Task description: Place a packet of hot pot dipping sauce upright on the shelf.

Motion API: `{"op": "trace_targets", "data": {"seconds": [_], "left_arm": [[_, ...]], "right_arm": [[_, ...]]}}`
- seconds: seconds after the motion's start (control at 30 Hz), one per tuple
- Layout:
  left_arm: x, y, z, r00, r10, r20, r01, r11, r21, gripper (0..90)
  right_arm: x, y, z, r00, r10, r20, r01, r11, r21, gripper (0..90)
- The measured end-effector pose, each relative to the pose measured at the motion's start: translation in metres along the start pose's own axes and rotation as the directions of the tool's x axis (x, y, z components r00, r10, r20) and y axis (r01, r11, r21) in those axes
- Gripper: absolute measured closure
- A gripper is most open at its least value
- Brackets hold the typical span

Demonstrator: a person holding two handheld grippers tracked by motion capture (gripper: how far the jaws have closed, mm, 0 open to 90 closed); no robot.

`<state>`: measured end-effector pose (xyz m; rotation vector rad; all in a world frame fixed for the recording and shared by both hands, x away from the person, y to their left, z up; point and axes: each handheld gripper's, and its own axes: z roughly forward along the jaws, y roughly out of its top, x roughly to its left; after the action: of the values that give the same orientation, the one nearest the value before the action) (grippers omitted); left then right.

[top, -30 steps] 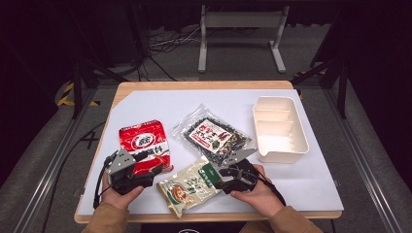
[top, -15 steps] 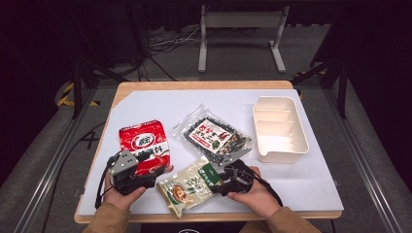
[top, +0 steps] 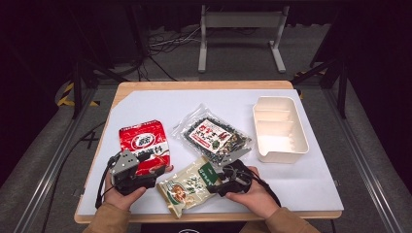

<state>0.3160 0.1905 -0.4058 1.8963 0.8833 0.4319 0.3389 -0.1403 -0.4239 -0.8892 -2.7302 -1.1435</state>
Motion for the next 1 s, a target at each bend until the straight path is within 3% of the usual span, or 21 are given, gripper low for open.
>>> {"op": "trace_targets", "data": {"seconds": [0.27,0.37,0.43,0.63,1.0], "left_arm": [[0.000,0.000,0.000,1.0000,0.007,0.002,-0.007,1.0000,0.005,27.8],[0.000,0.000,0.000,1.0000,0.003,0.001,-0.003,1.0000,0.003,27.7],[0.001,0.000,0.000,1.0000,0.003,0.001,-0.003,1.0000,0.003,27.8],[0.001,0.000,0.000,1.0000,0.004,-0.001,-0.004,1.0000,0.002,27.7],[0.001,-0.001,0.000,1.0000,-0.004,0.001,0.004,1.0000,-0.001,27.7]], "right_arm": [[0.000,0.003,0.010,0.9999,0.011,-0.009,-0.011,1.000,0.018,51.8],[-0.001,0.003,0.013,0.9999,0.007,0.011,-0.007,1.000,0.029,60.0],[-0.002,0.004,0.014,0.9999,0.007,0.014,-0.008,0.999,0.031,62.4],[-0.002,0.004,0.016,1.0000,0.002,0.008,-0.002,0.999,0.055,80.6],[-0.001,0.006,0.011,0.9992,0.024,-0.032,-0.023,0.999,0.026,89.0]]}}
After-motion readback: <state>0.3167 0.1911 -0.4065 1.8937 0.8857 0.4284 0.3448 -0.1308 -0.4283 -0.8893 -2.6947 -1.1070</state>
